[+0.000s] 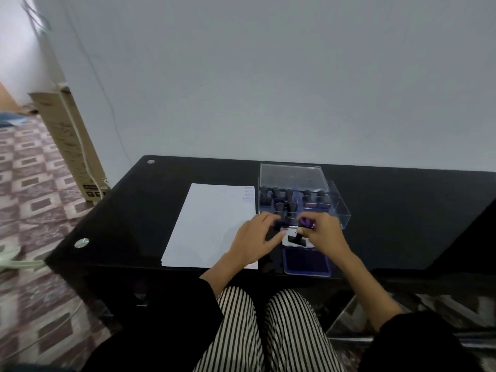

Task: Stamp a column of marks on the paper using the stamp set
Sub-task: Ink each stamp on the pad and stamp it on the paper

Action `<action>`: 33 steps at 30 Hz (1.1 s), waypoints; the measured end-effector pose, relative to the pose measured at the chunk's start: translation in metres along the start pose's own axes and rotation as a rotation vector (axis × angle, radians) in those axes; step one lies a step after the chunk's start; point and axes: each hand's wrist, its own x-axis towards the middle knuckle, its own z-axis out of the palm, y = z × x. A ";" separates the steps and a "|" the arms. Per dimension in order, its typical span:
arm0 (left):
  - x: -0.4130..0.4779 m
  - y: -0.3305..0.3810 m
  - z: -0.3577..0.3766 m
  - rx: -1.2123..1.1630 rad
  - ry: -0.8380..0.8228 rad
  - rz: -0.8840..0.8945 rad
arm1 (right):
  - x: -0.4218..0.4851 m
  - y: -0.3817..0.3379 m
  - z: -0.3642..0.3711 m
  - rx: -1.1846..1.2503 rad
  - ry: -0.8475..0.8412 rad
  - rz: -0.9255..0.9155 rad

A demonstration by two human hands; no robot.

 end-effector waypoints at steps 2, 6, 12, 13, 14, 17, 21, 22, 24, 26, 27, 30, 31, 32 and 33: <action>0.012 -0.008 -0.019 -0.020 0.102 -0.023 | 0.019 -0.016 -0.011 0.025 0.043 -0.035; 0.037 -0.034 -0.048 -0.010 0.194 -0.104 | 0.058 -0.047 -0.018 0.077 0.064 -0.097; 0.067 -0.082 -0.061 0.077 0.034 -0.317 | 0.122 -0.076 0.008 0.052 0.030 -0.130; 0.068 -0.088 -0.058 0.093 -0.004 -0.351 | 0.131 -0.077 0.015 0.035 0.011 -0.130; 0.068 -0.095 -0.054 0.100 -0.038 -0.379 | 0.139 -0.077 0.023 0.026 -0.010 -0.127; 0.064 -0.112 -0.035 0.108 -0.141 -0.450 | 0.158 -0.075 0.043 -0.038 -0.054 -0.113; 0.059 -0.129 -0.010 0.200 -0.283 -0.470 | 0.175 -0.069 0.065 -0.158 -0.070 -0.092; 0.058 -0.132 -0.005 0.214 -0.294 -0.465 | 0.178 -0.067 0.069 -0.181 -0.067 -0.093; 0.054 -0.138 0.003 0.242 -0.301 -0.452 | 0.182 -0.064 0.079 -0.213 -0.066 -0.099; 0.051 -0.142 0.008 0.283 -0.316 -0.445 | 0.184 -0.062 0.087 -0.237 -0.073 -0.115; 0.049 -0.143 0.009 0.302 -0.322 -0.441 | 0.185 -0.061 0.090 -0.251 -0.075 -0.125; 0.047 -0.143 0.011 0.328 -0.317 -0.432 | 0.187 -0.059 0.096 -0.284 -0.075 -0.137; 0.047 -0.143 0.011 0.329 -0.315 -0.431 | 0.187 -0.059 0.097 -0.295 -0.075 -0.136; 0.047 -0.143 0.011 0.331 -0.315 -0.429 | 0.187 -0.058 0.099 -0.302 -0.077 -0.133; 0.046 -0.142 0.011 0.333 -0.315 -0.428 | 0.187 -0.057 0.100 -0.305 -0.081 -0.129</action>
